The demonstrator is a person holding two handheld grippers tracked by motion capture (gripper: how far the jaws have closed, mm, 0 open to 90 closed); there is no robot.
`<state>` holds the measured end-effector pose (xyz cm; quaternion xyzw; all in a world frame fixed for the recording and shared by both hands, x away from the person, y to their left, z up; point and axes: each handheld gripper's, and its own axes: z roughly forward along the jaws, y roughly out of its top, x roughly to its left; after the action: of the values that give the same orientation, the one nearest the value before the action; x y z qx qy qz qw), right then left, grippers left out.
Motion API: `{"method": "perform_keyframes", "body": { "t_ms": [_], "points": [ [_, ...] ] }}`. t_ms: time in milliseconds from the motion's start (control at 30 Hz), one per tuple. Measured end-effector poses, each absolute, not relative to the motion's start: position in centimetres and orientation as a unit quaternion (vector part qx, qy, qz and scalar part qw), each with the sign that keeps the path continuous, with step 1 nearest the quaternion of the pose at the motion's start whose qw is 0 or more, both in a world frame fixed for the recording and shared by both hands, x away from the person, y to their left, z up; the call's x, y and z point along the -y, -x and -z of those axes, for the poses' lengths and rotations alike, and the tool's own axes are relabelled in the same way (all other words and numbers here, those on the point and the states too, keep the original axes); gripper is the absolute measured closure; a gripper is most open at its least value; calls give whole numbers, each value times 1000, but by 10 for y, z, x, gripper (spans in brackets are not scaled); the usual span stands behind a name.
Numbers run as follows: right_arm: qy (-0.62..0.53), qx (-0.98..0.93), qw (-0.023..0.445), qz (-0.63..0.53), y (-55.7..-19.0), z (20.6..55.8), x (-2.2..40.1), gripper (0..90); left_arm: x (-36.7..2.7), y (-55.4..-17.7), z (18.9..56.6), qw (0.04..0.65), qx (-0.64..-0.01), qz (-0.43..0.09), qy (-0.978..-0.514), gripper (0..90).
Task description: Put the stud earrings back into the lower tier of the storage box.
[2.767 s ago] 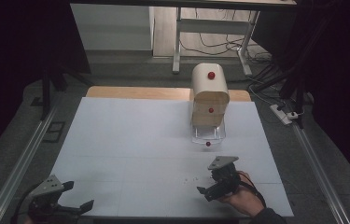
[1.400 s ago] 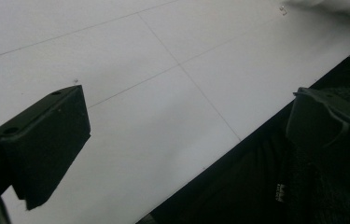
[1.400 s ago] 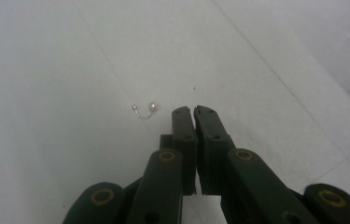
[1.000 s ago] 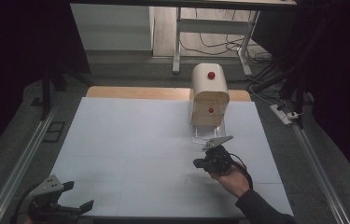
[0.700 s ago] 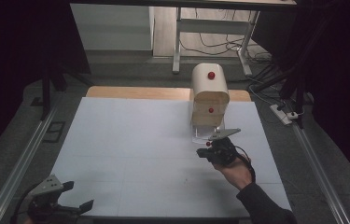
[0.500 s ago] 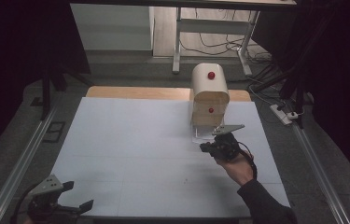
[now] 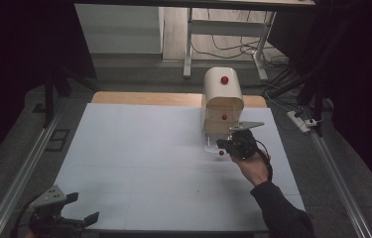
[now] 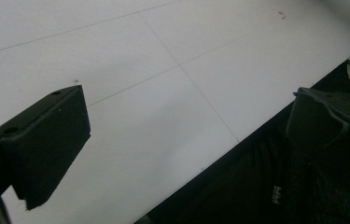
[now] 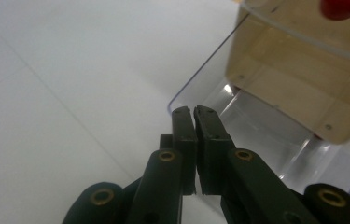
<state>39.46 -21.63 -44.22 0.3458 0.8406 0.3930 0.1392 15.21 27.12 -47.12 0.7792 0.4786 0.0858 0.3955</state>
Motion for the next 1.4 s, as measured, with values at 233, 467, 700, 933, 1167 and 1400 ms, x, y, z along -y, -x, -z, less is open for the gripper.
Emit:
{"method": "perform_keyframes", "body": {
  "t_ms": [233,467,700,933,1167,1400],
  "points": [
    [-362,-831,161,-390,-409,442,219,868,-272,-152,471,396,-480,-84,-778,0],
    [-376,-832,178,-366,-424,450,220,867,-272,-152,471,396,-481,-83,-778,0],
    [-380,-841,174,-345,-429,463,222,827,-272,-152,471,394,-481,-82,-779,0],
    [-378,-835,163,-365,-420,457,220,681,-273,-152,472,394,-483,-81,-778,0],
    [-359,-845,155,-366,-406,454,217,460,-273,-152,472,395,-485,-79,-777,0],
    [-348,-842,143,-386,-390,449,214,262,-273,-152,472,394,-485,-79,-776,0]
  ]
}}
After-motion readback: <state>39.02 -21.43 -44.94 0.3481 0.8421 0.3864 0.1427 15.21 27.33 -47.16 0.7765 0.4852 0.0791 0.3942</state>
